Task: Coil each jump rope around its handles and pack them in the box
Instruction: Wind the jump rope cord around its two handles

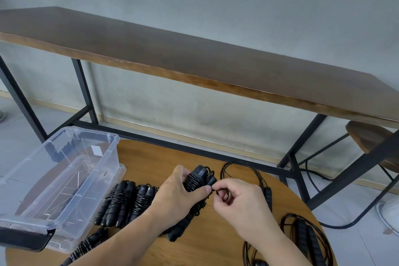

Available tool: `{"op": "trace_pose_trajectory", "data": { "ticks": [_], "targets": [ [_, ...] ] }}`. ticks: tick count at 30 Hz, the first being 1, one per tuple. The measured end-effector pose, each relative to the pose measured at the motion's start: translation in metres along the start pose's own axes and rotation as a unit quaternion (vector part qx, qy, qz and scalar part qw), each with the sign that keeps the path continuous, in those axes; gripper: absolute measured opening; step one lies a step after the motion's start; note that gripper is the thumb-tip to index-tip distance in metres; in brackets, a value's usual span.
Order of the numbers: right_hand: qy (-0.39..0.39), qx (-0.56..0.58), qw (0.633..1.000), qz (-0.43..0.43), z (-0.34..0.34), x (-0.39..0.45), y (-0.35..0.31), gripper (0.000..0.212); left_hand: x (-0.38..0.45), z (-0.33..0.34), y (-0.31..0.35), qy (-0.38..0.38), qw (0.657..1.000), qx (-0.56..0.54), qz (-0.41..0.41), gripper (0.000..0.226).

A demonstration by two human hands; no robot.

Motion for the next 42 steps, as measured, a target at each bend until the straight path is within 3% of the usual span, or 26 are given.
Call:
{"op": "trace_pose_trajectory", "data": {
  "ticks": [4, 10, 14, 18, 24, 32, 38, 42],
  "targets": [
    [-0.007, 0.163, 0.983, 0.078, 0.006, -0.001, 0.007, 0.022, -0.001, 0.0, 0.003, -0.039, 0.998, -0.049, -0.015, 0.041],
    [-0.016, 0.178, 0.982, 0.057, 0.01, 0.001, 0.008, 0.034, -0.004, 0.001, 0.003, -0.062, 0.993, -0.099, -0.027, 0.039],
    [0.041, 0.084, 0.996, 0.015, 0.008, 0.007, 0.01, 0.032, -0.007, 0.004, 0.005, -0.072, 0.99, -0.115, -0.031, 0.042],
    [0.081, -0.005, 0.997, 0.014, 0.009, 0.01, 0.01, 0.046, -0.006, 0.007, 0.005, -0.044, 0.995, -0.088, -0.022, 0.045],
    [0.065, -0.126, 0.99, -0.023, 0.01, 0.006, 0.001, 0.056, -0.004, 0.007, 0.005, 0.003, 0.996, -0.087, -0.013, 0.044],
    [-0.032, -0.207, 0.978, 0.008, 0.013, 0.005, -0.004, 0.012, -0.006, 0.011, 0.004, 0.071, 0.996, 0.023, 0.04, 0.043],
    [-0.031, -0.192, 0.981, 0.019, 0.013, 0.01, -0.003, 0.023, -0.009, 0.012, 0.008, 0.104, 0.982, 0.107, 0.112, 0.044],
    [0.023, -0.094, 0.995, 0.019, 0.017, 0.005, -0.004, 0.018, -0.006, 0.01, 0.01, 0.122, 0.972, 0.147, 0.138, 0.045]
  ]
}}
Point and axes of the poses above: each hand's wrist, its own x-axis towards the middle knuckle, its own z-axis out of the palm, y = z × x, the point moved 4 cm from there along x, towards the middle knuckle, and after that the axes turned 10 degrees about -z, right-handed, at the moved point
